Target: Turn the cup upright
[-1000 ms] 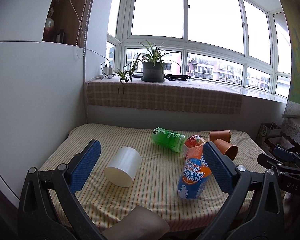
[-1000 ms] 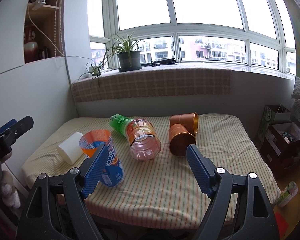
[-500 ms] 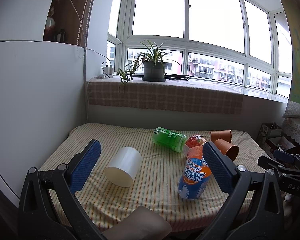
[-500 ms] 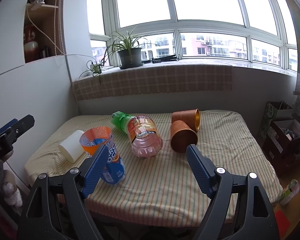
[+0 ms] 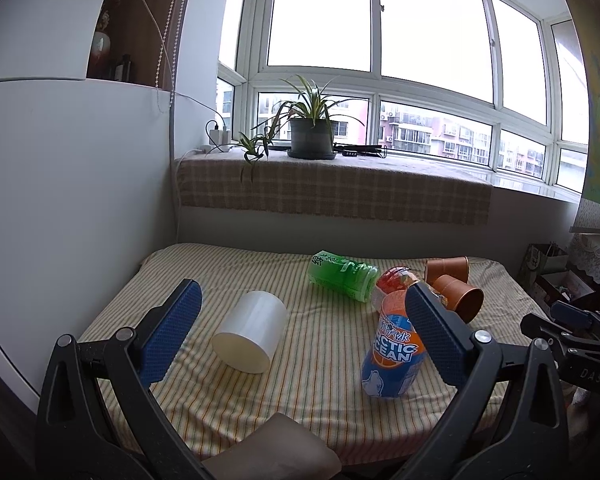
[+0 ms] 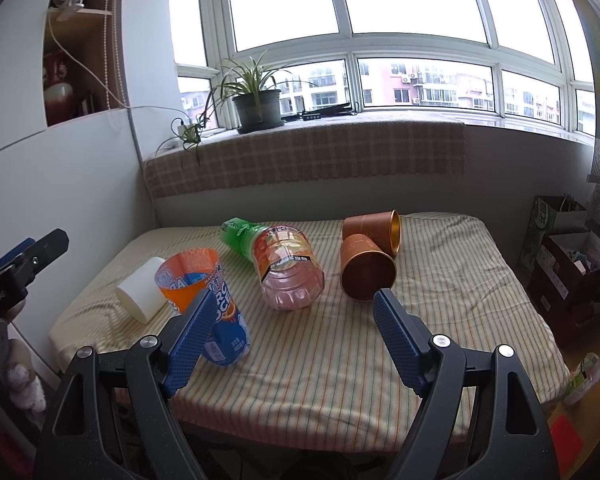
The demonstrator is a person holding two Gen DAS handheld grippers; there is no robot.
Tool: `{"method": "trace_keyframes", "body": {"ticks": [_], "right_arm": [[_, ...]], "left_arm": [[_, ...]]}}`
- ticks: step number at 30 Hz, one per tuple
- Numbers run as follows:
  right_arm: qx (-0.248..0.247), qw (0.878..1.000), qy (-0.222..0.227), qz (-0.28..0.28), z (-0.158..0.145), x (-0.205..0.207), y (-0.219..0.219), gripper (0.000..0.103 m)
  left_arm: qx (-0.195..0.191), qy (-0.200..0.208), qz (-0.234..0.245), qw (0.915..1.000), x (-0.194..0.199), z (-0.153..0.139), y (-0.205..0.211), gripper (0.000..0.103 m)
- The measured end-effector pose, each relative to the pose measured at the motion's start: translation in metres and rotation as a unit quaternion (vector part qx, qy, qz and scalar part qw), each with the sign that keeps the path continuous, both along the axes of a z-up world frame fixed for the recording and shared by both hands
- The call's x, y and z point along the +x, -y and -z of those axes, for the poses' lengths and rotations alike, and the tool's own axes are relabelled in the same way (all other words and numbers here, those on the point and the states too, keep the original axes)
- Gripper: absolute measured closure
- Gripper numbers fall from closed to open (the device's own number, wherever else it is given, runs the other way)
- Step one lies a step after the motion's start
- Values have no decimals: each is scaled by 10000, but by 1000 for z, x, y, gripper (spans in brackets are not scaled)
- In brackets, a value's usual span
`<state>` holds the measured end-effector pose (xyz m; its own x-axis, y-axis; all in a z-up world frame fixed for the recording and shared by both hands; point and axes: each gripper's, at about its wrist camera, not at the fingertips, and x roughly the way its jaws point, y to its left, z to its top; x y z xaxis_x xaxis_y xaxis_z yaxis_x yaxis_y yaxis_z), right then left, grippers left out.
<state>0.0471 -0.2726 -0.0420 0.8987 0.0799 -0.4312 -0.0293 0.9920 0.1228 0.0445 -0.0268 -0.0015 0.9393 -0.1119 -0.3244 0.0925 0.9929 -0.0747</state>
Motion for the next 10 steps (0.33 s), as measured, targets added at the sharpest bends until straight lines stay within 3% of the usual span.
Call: {"method": "trace_keyframes", "body": {"ticks": [10], "right_arm": [[13, 10000, -64, -30, 3, 2, 0, 23]], "left_arm": [[6, -40, -127, 9999, 5, 4, -2, 0]]}}
